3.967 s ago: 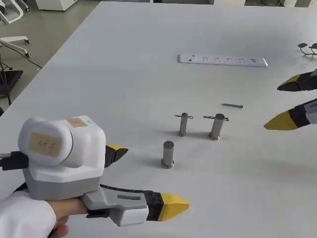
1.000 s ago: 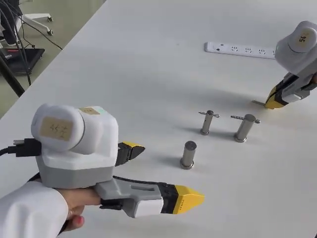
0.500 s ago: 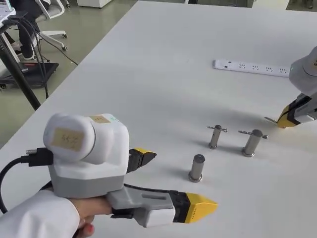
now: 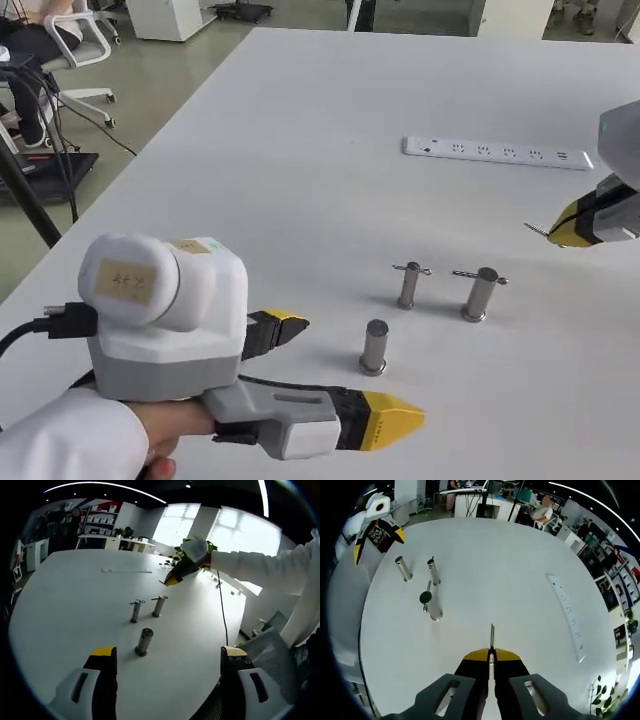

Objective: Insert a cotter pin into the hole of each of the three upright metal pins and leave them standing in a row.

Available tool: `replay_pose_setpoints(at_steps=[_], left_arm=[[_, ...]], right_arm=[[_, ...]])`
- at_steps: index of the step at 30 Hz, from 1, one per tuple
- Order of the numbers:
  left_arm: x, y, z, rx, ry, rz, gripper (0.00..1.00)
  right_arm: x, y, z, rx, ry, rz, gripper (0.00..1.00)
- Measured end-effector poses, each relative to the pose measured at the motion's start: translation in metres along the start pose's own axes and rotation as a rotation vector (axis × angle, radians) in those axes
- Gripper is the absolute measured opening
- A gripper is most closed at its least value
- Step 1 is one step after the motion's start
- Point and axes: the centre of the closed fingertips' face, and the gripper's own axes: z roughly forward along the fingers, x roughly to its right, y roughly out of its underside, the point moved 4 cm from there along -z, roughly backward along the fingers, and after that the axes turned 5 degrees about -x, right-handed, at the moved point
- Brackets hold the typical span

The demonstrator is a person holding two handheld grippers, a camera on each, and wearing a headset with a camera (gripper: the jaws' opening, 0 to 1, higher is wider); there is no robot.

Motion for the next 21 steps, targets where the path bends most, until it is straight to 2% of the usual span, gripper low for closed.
replay_pose_setpoints(at_steps=[4,8,12,14,16,18,21], left_arm=[[-0.002,-0.009,0.002,0.011,0.002,0.033,0.82],[-0.006,-0.019,0.005,0.006,0.004,0.061,0.8],[-0.005,-0.032,0.009,0.018,0.029,0.089,0.75],[-0.005,-0.037,0.012,0.023,0.039,0.089,0.69],[-0.003,-0.045,0.015,0.048,0.056,0.067,0.66],[-0.002,-0.05,0.019,0.06,0.065,0.065,0.66],[0.001,-0.054,0.026,0.057,0.075,0.067,0.67]], right_arm=[[-0.014,-0.002,-0.011,0.031,0.01,-0.015,0.0],[-0.022,-0.006,-0.022,0.085,0.054,-0.005,0.0],[-0.035,-0.011,-0.032,0.117,0.072,-0.013,0.0],[-0.039,-0.013,-0.035,0.133,0.084,-0.015,0.0],[-0.046,-0.017,-0.039,0.151,0.095,-0.022,0.0],[-0.056,-0.019,-0.042,0.163,0.073,-0.025,0.0],[-0.067,-0.023,-0.044,0.177,0.078,-0.053,0.0]])
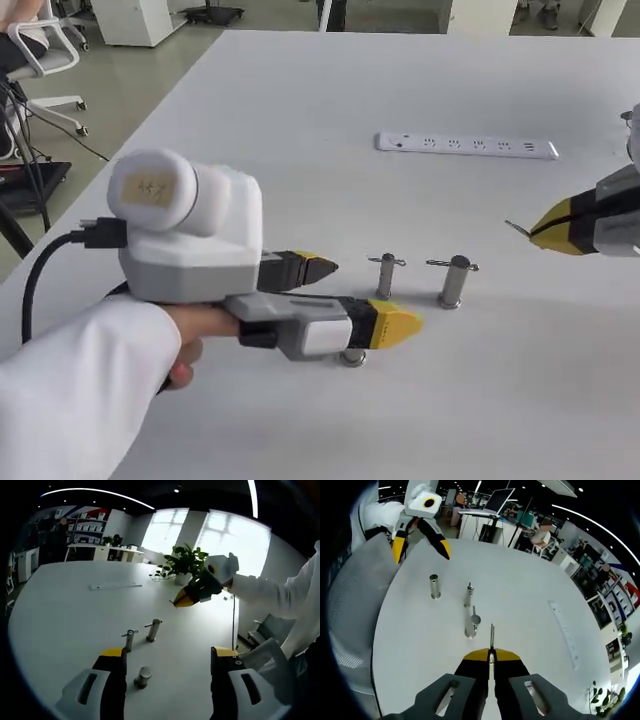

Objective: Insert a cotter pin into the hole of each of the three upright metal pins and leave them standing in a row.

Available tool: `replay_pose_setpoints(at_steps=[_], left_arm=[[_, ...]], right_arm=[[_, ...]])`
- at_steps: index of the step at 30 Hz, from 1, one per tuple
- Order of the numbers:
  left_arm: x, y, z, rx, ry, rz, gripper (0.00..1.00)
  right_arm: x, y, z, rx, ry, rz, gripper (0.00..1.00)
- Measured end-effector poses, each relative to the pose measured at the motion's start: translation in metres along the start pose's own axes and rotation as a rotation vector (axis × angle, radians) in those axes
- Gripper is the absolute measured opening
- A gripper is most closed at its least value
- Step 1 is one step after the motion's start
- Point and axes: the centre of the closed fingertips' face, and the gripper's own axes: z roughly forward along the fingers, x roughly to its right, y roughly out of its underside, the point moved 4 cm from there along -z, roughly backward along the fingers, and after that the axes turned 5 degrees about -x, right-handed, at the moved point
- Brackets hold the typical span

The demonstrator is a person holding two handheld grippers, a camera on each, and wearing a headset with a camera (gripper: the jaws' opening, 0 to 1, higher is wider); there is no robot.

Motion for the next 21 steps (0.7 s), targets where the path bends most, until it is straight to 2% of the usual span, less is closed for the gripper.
replay_pose_setpoints(at_steps=[7,11,14,17,21], left_arm=[[0.008,-0.006,0.017,0.01,0.06,-0.045,0.58],[0.013,-0.009,0.027,0.021,0.087,-0.07,0.56],[0.014,-0.013,0.031,0.036,0.094,-0.072,0.58],[0.017,-0.016,0.035,0.045,0.113,-0.078,0.51],[0.019,-0.017,0.04,0.041,0.135,-0.098,0.48]], right_arm=[[-0.017,-0.014,-0.006,0.052,0.033,-0.018,0.0],[-0.019,-0.021,-0.004,0.074,0.042,-0.032,0.0],[-0.023,-0.026,-0.003,0.09,0.043,-0.058,0.0],[-0.033,-0.03,-0.001,0.085,0.033,-0.084,0.0],[-0.047,-0.038,0.0,0.101,0.024,-0.096,0.0]])
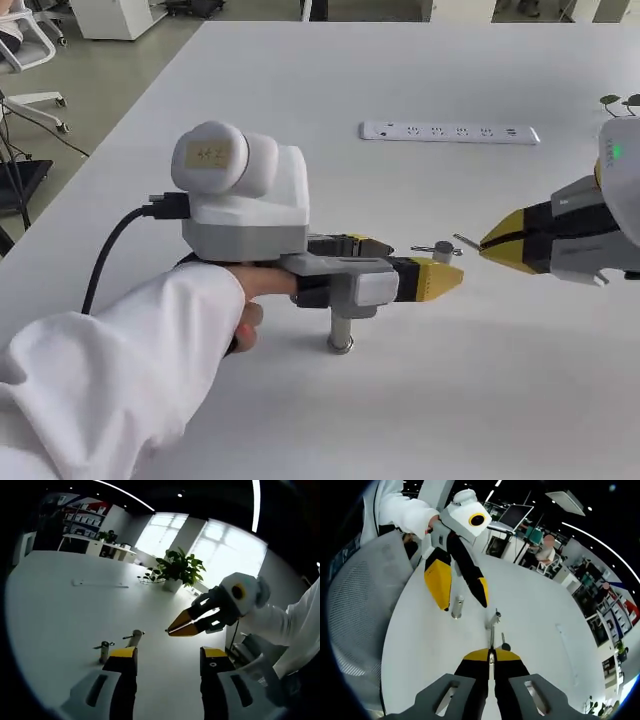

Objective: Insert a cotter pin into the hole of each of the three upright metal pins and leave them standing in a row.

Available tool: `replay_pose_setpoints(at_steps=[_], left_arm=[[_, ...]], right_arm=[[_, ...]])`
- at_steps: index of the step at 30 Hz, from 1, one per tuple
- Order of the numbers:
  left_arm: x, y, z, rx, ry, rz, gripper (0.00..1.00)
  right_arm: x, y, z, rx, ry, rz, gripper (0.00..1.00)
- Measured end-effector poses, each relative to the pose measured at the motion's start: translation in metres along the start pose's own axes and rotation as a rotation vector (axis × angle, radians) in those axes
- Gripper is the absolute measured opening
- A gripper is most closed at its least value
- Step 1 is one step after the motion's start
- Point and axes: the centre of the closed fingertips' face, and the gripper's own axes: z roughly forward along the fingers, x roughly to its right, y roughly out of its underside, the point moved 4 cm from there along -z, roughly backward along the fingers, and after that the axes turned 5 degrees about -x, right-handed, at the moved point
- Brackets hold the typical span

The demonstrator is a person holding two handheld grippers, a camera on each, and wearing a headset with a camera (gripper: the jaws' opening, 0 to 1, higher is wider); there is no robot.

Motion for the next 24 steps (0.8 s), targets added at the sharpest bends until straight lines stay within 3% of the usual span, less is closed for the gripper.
replay_pose_setpoints(at_steps=[5,11,24], left_arm=[[0.004,0.0,0.005,-0.005,0.031,-0.005,0.37],[0.003,-0.002,0.007,0.002,0.044,-0.052,0.27],[0.001,0.0,0.007,-0.004,0.044,-0.099,0.12]], right_arm=[[-0.009,-0.01,0.0,0.011,0.01,-0.029,0.0],[-0.018,-0.022,0.002,0.02,0.01,-0.077,0.0],[-0.021,-0.034,0.001,0.035,0.016,-0.131,0.0]])
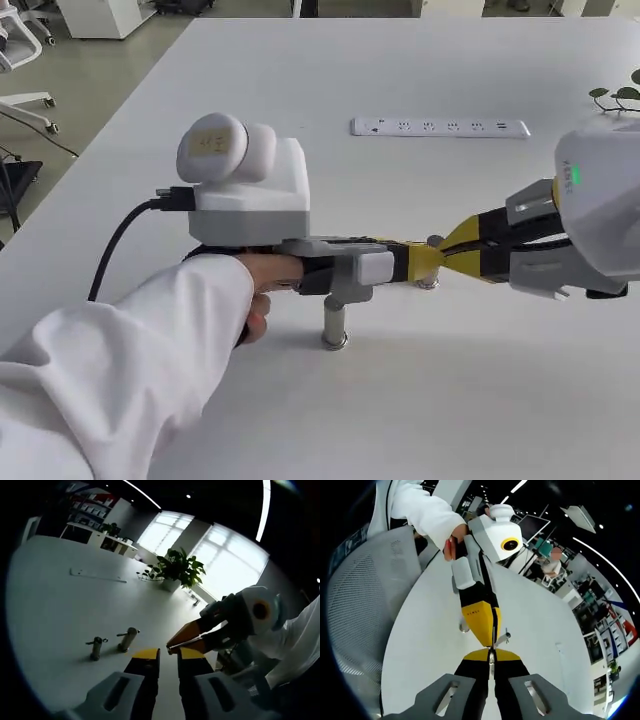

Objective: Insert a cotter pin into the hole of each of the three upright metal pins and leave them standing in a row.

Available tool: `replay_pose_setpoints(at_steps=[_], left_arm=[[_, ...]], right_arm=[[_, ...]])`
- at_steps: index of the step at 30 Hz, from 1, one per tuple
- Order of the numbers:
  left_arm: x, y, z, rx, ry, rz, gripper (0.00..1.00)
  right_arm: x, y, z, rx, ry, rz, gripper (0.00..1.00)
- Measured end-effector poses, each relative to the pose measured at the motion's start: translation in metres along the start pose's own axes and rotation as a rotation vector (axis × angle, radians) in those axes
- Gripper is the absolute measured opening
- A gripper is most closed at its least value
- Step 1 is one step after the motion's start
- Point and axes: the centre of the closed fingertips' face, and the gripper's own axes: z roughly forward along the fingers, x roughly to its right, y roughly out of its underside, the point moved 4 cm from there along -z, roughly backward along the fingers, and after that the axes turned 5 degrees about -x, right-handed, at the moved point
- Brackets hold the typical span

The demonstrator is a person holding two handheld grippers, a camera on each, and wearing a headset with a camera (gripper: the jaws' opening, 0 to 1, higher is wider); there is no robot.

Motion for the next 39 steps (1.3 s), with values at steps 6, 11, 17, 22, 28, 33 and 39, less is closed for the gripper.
replay_pose_setpoints(at_steps=[6,11,17,22,28,33,39], left_arm=[[-0.003,0.001,-0.001,-0.011,-0.004,-0.031,0.06],[-0.002,0.002,-0.002,-0.013,0.004,-0.043,0.04],[-0.001,0.006,-0.001,-0.035,0.016,-0.063,0.02],[0.0,0.006,-0.003,-0.038,0.027,-0.069,0.02],[0.0,0.007,-0.003,-0.038,0.034,-0.103,0.01],[0.002,0.008,-0.003,-0.042,0.031,-0.065,0.0],[0.002,0.011,-0.002,-0.057,0.025,-0.075,0.0]], right_arm=[[-0.002,0.0,0.002,-0.006,-0.005,-0.021,0.0],[-0.004,0.0,0.002,-0.009,-0.014,-0.032,0.0],[-0.005,-0.001,0.003,-0.01,-0.02,-0.045,0.0],[-0.006,-0.003,0.002,-0.006,-0.023,-0.05,0.0],[-0.007,-0.004,0.001,-0.006,-0.027,-0.056,0.0],[-0.009,-0.003,0.0,-0.006,-0.034,-0.058,0.0],[-0.011,-0.003,0.001,-0.008,-0.044,-0.084,0.0]])
